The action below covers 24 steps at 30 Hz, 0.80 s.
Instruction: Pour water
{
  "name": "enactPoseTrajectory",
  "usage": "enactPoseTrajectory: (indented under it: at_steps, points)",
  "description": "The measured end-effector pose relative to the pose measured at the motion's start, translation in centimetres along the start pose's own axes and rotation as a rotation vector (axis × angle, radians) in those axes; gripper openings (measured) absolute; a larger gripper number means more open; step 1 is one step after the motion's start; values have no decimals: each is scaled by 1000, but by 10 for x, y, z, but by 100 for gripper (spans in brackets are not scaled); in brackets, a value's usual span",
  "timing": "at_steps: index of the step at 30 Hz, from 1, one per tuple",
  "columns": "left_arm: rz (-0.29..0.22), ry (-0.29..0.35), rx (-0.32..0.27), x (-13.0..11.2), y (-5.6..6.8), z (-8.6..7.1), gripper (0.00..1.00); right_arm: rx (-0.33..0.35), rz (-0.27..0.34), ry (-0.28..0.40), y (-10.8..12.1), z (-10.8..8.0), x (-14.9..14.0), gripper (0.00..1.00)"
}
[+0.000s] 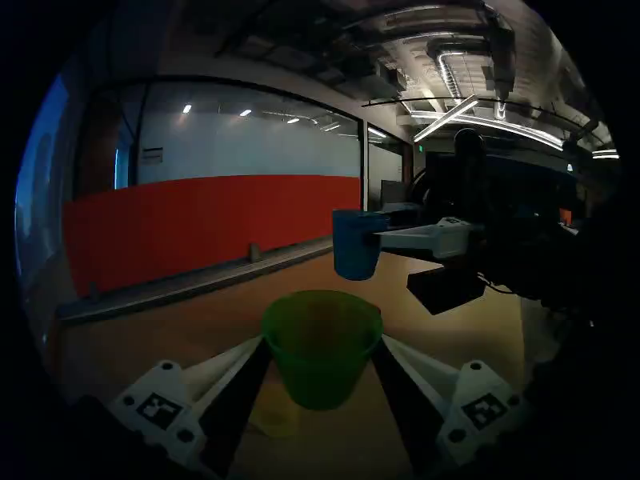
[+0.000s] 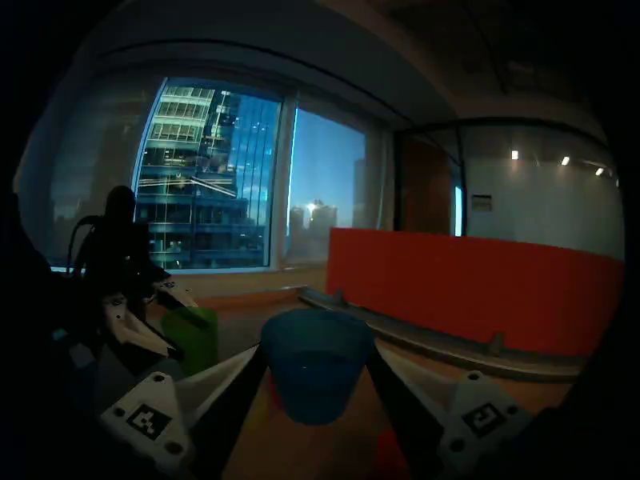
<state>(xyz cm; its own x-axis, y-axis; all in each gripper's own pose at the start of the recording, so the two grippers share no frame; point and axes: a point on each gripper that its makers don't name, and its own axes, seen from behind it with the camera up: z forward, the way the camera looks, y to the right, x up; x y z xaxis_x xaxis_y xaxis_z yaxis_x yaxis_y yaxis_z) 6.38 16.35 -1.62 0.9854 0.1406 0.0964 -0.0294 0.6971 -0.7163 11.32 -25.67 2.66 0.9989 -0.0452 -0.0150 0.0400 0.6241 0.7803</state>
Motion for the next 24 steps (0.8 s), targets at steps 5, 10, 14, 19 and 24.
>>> enactPoseTrajectory:
  at_steps: [5, 10, 14, 19, 24]
  points:
    - [4, 2, -2, 1, 2, 0, 85, 1, 1, 2, 0, -1, 1, 90]
    - [0, 11, -6, 4, 4, 0, 85, 6, -3, 4, -2, -2, 3, 90]
    - [-5, 18, -11, 6, 7, 0, 85, 14, -10, 2, -5, -2, 5, 90]
    - [-5, 28, -23, 7, 11, 1, 85, 23, -30, -7, -8, -4, 7, 90]
    - [-10, 43, -40, 8, 18, 1, 85, 28, -55, -11, -11, -5, 11, 90]
